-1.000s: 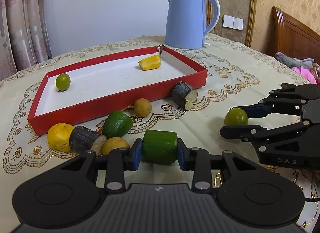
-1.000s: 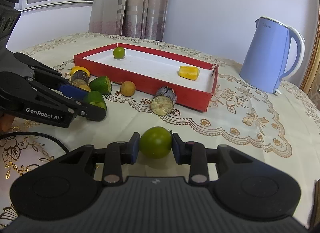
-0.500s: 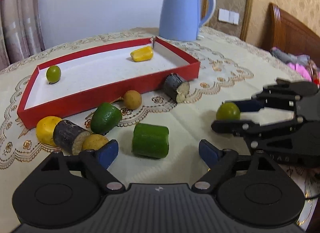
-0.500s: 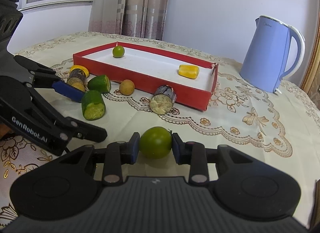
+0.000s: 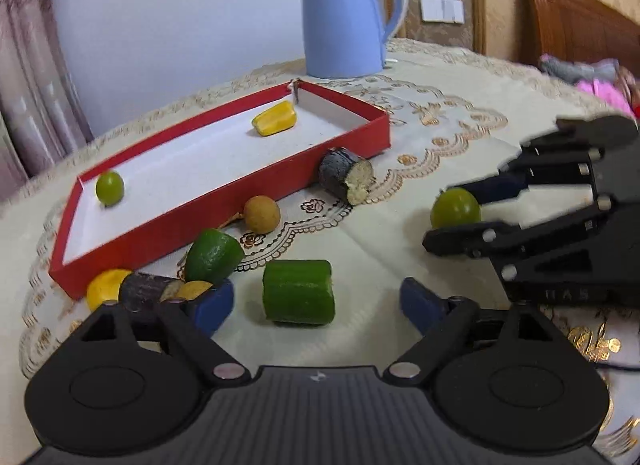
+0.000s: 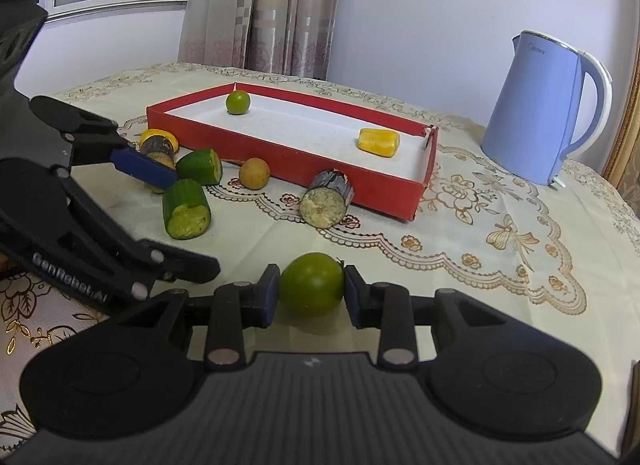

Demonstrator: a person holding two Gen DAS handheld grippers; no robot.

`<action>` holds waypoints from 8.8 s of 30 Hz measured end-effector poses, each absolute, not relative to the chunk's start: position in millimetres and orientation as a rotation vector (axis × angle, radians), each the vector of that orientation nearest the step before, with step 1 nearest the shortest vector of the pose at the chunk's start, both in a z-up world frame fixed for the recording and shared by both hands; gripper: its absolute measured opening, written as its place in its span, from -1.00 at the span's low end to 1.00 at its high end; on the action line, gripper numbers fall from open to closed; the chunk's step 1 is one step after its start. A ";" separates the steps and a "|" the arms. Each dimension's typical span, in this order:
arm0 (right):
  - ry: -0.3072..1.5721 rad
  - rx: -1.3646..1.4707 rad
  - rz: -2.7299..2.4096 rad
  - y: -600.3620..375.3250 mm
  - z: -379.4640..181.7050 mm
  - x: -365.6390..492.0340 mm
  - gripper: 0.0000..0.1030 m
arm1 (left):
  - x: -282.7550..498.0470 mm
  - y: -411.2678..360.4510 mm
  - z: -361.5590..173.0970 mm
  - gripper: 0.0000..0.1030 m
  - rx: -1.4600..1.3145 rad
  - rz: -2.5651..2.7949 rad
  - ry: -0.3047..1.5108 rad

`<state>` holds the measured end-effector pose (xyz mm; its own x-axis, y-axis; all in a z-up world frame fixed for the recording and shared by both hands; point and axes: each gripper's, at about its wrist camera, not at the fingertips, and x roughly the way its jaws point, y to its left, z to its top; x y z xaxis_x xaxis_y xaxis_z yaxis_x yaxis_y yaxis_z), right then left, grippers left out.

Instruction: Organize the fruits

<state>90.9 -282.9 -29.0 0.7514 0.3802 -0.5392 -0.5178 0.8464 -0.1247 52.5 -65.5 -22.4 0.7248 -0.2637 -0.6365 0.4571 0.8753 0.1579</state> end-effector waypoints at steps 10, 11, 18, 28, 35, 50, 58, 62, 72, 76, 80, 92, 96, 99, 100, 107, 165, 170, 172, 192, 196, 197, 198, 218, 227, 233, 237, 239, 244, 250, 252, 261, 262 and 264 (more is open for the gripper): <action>0.528 -0.278 0.500 -281.1 -30.4 91.9 -0.38 | 51.8 -56.7 -17.2 0.97 0.288 -0.391 0.576; 0.528 -0.277 0.500 -281.0 -30.5 92.0 -0.38 | 52.1 -57.9 -16.9 0.97 0.296 -0.398 0.578; 0.529 -0.275 0.499 -281.4 -31.0 92.5 -0.38 | 52.9 -61.7 -18.5 0.47 0.277 -0.494 0.636; 0.528 -0.274 0.502 -280.4 -31.0 92.1 -0.38 | 64.1 -47.8 -19.8 -0.32 0.219 -0.443 0.675; 0.507 -0.277 0.501 -279.8 -25.5 90.6 -0.38 | 56.4 -41.0 -9.6 -0.36 0.219 -0.396 0.621; 0.482 -0.286 0.502 -277.4 -14.9 93.4 -0.38 | 63.9 -25.5 15.8 -0.37 0.190 -0.346 0.538; 0.477 -0.284 0.504 -277.8 -13.5 93.5 -0.38 | 82.6 -18.4 33.1 -0.36 0.181 -0.305 0.488; 0.475 -0.285 0.506 -277.4 -13.3 93.6 -0.39 | 92.6 -15.8 37.7 -0.37 0.173 -0.286 0.476; 0.447 -0.293 0.509 -275.1 -4.3 93.5 -0.38 | 120.4 -12.8 44.8 -0.37 0.147 -0.234 0.441; 0.435 -0.297 0.510 -274.1 -0.3 94.8 -0.38 | 134.4 -11.0 46.0 -0.37 0.149 -0.222 0.442; 0.431 -0.296 0.514 -272.9 1.1 96.5 -0.39 | 147.1 -10.7 45.2 -0.37 0.154 -0.210 0.447; 0.429 -0.297 0.519 -271.5 -0.1 98.6 -0.39 | 185.2 -12.2 39.0 -0.37 0.136 -0.163 0.477; 0.431 -0.295 0.518 -271.7 -0.8 99.1 -0.39 | 198.0 -12.1 34.5 -0.37 0.120 -0.143 0.496; 0.431 -0.297 0.517 -271.3 -1.5 99.6 -0.39 | 210.7 -10.5 30.5 -0.37 0.099 -0.130 0.525; 0.431 -0.296 0.518 -271.5 -1.5 99.8 -0.39 | 215.4 -9.9 28.7 -0.37 0.091 -0.126 0.536; 0.435 -0.292 0.516 -272.9 -3.0 101.0 -0.39 | 243.7 -6.4 12.5 -0.37 0.087 -0.070 0.596; 0.352 -0.316 0.511 -254.2 22.5 138.9 -0.39 | 130.2 46.8 25.0 0.95 -0.061 0.148 0.445; 0.345 -0.326 0.502 -245.1 26.1 154.0 -0.39 | 129.0 60.5 16.0 0.95 -0.112 0.176 0.425; 0.340 -0.336 0.495 -241.3 27.6 160.5 -0.39 | 128.0 65.8 15.1 0.96 -0.121 0.212 0.415; 0.447 -0.339 0.497 -190.8 19.1 269.2 -0.39 | 126.4 85.9 17.7 0.98 -0.246 0.338 0.425; 0.485 -0.330 0.474 -186.2 11.8 288.0 -0.39 | 127.6 84.0 16.6 0.98 -0.245 0.303 0.442; 0.494 -0.328 0.471 -185.5 10.3 291.2 -0.39 | 128.0 82.5 16.4 0.98 -0.240 0.296 0.447; 0.498 -0.326 0.469 -184.6 9.5 292.9 -0.39 | 128.4 81.2 16.1 0.98 -0.234 0.290 0.451; 0.463 -0.300 0.434 -194.1 18.2 276.0 -0.30 | 133.3 72.0 10.6 0.98 -0.150 0.281 0.473; 0.337 -0.232 0.429 -243.6 33.0 180.6 -0.17 | 133.7 68.7 8.4 0.98 -0.132 0.280 0.476; 0.337 -0.213 0.343 -269.0 13.1 140.6 -0.13 | 125.6 76.8 17.3 0.98 -0.213 0.257 0.472; 0.376 -0.173 0.368 -277.6 -1.3 132.3 -0.13 | 100.2 80.7 22.6 0.98 -0.265 0.199 0.482; 0.395 -0.180 0.383 -278.7 -7.4 130.5 -0.13 | 85.3 81.6 18.3 0.98 -0.265 0.157 0.489; 0.428 -0.185 0.403 -278.3 -15.1 129.7 -0.15 | 63.2 75.4 2.5 0.98 -0.236 0.073 0.525; 0.443 -0.203 0.435 -271.1 -17.3 131.7 -0.15 | 57.4 51.1 -5.7 0.98 -0.097 0.009 0.545; 0.450 -0.215 0.443 -265.1 -18.3 133.1 -0.15 | 57.0 44.7 -5.1 0.98 -0.053 0.004 0.536; 0.498 -0.244 0.423 -248.6 -24.5 153.3 -0.21 | 53.8 35.8 -6.4 0.98 0.012 0.004 0.510; 0.502 -0.243 0.425 -248.2 -25.4 155.0 -0.21 | 53.6 35.8 -6.8 0.98 0.012 -0.002 0.507; 0.513 -0.242 0.426 -246.4 -26.8 158.5 -0.23 | 53.4 36.3 -7.8 0.98 0.012 -0.012 0.506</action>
<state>158.5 -246.4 -26.8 0.7869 0.3320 -0.5201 -0.4508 0.8849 -0.1171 53.4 36.3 -7.8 0.8746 -0.0083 -0.4848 0.0144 0.9999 0.0089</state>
